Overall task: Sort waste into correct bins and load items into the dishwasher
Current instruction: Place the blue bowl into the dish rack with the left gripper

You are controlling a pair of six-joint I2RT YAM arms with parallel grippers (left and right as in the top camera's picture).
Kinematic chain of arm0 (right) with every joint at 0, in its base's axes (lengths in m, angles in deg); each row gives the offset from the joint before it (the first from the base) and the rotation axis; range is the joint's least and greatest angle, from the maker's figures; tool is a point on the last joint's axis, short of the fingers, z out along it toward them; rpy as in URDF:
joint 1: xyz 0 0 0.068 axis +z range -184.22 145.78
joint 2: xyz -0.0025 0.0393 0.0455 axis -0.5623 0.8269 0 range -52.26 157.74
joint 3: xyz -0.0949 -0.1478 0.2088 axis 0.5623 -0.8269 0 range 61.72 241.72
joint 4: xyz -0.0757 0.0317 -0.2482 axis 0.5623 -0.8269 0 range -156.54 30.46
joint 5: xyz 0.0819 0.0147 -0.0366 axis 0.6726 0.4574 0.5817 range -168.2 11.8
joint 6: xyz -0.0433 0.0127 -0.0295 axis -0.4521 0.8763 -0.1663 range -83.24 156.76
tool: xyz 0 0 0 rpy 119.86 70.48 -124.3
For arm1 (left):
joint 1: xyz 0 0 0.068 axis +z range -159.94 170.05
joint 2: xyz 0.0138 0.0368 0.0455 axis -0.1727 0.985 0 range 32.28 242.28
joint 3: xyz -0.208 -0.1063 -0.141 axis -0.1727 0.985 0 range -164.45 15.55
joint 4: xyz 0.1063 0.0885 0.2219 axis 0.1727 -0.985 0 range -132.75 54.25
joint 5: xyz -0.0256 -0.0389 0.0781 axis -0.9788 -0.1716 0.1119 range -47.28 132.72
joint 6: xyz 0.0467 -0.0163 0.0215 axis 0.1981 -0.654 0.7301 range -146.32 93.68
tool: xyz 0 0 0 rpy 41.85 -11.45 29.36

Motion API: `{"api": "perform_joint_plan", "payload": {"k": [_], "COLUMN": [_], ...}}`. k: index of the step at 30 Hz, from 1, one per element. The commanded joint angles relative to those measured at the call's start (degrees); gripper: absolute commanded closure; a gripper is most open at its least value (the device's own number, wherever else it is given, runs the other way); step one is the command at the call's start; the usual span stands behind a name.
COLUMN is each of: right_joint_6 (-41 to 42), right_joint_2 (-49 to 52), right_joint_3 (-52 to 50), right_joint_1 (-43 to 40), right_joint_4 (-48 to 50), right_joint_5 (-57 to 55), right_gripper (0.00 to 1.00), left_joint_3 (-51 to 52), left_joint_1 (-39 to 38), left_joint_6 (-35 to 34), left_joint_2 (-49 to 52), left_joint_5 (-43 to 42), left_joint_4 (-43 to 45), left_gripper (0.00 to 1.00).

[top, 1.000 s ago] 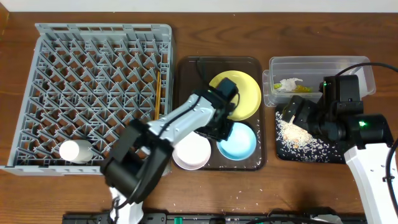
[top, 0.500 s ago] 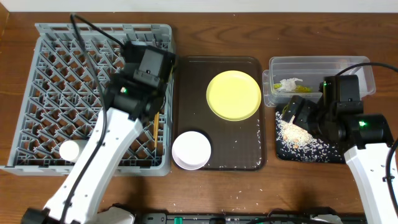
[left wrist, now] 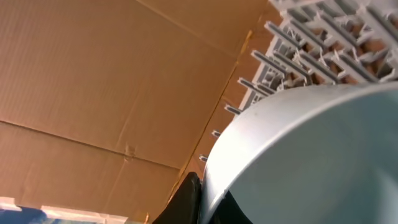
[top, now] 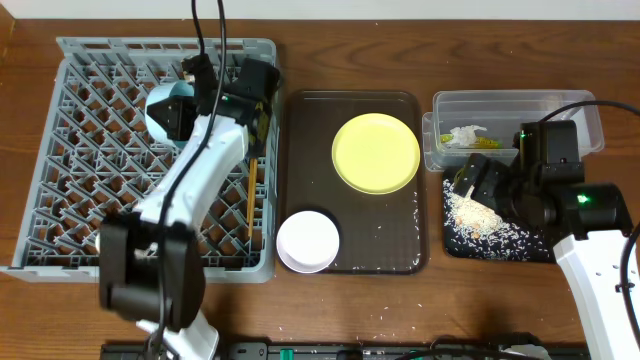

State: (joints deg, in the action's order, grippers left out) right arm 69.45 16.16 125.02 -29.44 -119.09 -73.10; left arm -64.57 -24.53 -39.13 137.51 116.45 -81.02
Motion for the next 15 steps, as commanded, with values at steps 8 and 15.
{"api": "perform_joint_plan", "payload": {"k": [8, 15], "right_joint_6": [0.7, 0.7], "right_joint_2": [0.1, 0.1], "right_joint_3": [0.3, 0.3], "right_joint_1": [-0.3, -0.3], "right_joint_4": [-0.1, -0.1], "right_joint_5": [-0.6, -0.6], "right_gripper": [0.01, 0.01], "left_joint_3": [0.1, 0.1], "left_joint_1": [-2.6, -4.3], "left_joint_6": [0.2, 0.0], "left_joint_2": [7.5, 7.5], "left_joint_5": [1.6, -5.7], "left_joint_4": [2.3, -1.0], "left_gripper": [0.87, 0.69]}}
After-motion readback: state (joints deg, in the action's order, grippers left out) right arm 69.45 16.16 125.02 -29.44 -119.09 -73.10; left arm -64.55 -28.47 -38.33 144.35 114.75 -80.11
